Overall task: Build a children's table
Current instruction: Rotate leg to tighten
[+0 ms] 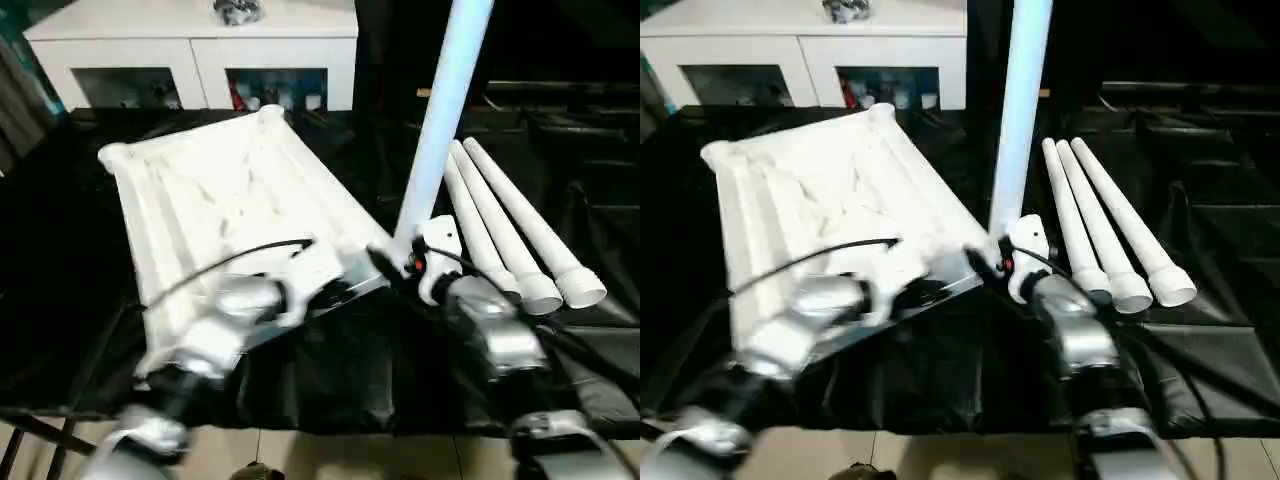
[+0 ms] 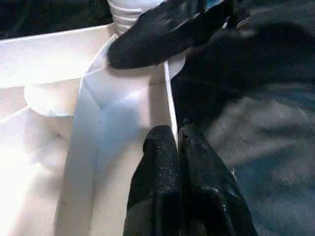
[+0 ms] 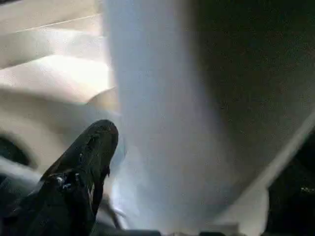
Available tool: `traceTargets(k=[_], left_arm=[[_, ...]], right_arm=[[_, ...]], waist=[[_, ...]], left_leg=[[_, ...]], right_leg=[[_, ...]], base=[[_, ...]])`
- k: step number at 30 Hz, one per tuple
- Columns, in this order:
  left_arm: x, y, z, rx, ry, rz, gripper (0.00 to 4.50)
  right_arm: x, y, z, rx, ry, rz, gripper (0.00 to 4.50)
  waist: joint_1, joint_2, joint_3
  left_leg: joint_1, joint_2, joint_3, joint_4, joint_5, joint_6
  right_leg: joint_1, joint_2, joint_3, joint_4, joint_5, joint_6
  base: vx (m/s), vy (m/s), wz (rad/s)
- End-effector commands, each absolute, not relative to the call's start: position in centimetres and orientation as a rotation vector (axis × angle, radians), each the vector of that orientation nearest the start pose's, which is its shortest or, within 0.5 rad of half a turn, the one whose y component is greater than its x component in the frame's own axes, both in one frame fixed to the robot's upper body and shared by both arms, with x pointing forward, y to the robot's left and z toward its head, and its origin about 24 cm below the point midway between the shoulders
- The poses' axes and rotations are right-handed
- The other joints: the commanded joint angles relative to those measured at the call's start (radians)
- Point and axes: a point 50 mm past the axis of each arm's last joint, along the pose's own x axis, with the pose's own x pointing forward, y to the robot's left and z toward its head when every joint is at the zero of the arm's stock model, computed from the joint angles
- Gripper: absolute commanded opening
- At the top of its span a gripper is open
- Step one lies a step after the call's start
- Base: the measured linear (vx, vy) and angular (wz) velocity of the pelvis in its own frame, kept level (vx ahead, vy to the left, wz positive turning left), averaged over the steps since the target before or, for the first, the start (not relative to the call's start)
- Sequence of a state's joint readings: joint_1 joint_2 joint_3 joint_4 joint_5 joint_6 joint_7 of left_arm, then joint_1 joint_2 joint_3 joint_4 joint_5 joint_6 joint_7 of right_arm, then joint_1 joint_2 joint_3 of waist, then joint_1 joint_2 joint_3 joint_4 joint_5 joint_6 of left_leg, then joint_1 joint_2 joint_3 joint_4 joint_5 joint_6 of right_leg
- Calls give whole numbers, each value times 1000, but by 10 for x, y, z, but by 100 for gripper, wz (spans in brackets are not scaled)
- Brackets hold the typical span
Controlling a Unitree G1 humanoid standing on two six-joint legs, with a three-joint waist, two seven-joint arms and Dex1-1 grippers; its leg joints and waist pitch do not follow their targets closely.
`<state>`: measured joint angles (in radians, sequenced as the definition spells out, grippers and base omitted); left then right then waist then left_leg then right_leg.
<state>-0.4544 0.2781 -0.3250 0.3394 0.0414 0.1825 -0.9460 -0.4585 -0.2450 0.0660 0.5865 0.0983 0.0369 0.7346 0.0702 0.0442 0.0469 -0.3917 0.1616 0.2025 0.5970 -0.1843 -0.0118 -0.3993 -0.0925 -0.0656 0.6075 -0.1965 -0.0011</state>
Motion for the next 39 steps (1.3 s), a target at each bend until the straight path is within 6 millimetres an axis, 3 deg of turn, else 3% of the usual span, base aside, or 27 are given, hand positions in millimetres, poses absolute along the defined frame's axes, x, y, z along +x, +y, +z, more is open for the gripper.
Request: traceTargets(k=[1,4,8,14,21,24,25,28,29,30,31,34,37,39], left_arm=[[286,86,47,418,317,-1361,0],[285,100,47,440,356,-1413,0],[285,112,47,463,390,-1447,0],[287,124,49,482,422,-1474,0],[288,127,49,459,417,-1446,0],[290,122,47,444,404,-1403,0],[294,114,44,444,400,-1329,0],[297,106,43,422,392,-1279,0],[299,81,43,367,369,-1207,0],[299,78,43,363,367,-1202,0],[299,76,43,361,366,-1199,0],[300,47,42,354,349,-1137,0],[300,33,43,355,334,-1134,0],[298,30,45,356,325,-1155,0]], right_arm=[[309,-137,36,-136,257,976,390],[298,-143,41,-163,291,1148,390],[292,-148,45,-184,321,1262,355],[287,-149,46,-222,367,1375,301],[286,-144,41,-186,358,1344,275],[290,-141,38,-157,330,1245,275],[296,-138,32,-135,318,1107,275],[299,-135,27,-113,313,1010,274],[306,-122,16,-44,311,800,274],[306,-121,15,-37,311,782,274],[307,-120,15,-33,310,772,274],[313,-97,7,13,338,591,274],[315,-85,7,-15,329,554,274],[316,-85,9,17,318,555,344]], waist=[[3,-10,-65],[20,-7,-61],[24,-8,-57],[26,-13,-59],[27,-17,-61],[25,-17,-57],[20,-16,-54],[14,-17,-50],[7,-10,-47],[4,-10,-45],[4,-16,-47],[-4,-13,-48],[-10,-15,-46],[-10,-13,-44]], left_leg=[[20,72,-33,-68,-145,98],[26,78,-31,-71,-197,85],[28,80,-33,-78,-254,46],[26,78,-34,-77,-232,38],[23,77,-33,-73,-195,54],[24,77,-34,-76,-217,43],[26,77,-35,-80,-239,29],[33,76,-39,-85,-304,-7],[35,79,-41,-90,-324,-32],[37,77,-42,-92,-340,-43],[39,73,-47,-91,-374,-50],[39,73,-46,-94,-381,-48],[41,69,-49,-92,-417,-53],[43,68,-50,-92,-440,-48]], right_leg=[[46,-66,45,-58,-14,-273],[41,-66,46,-64,-107,-263],[39,-69,49,-69,-190,-254],[40,-73,50,-68,-192,-252],[41,-72,49,-62,-159,-261],[38,-73,50,-69,-206,-254],[36,-73,51,-74,-244,-243],[33,-77,51,-86,-361,-213],[28,-75,54,-90,-395,-194],[23,-73,53,-94,-409,-193],[28,-78,49,-99,-455,-172],[20,-74,53,-104,-443,-157],[17,-76,49,-112,-487,-139],[16,-76,49,-117,-512,-125]], base=[[0,0,0],[0,0,0],[0,0,0],[0,0,0],[0,0,0],[0,0,0],[0,0,0],[0,0,0],[0,0,0],[0,0,0],[0,0,0],[0,0,0],[0,0,0],[0,0,0]])
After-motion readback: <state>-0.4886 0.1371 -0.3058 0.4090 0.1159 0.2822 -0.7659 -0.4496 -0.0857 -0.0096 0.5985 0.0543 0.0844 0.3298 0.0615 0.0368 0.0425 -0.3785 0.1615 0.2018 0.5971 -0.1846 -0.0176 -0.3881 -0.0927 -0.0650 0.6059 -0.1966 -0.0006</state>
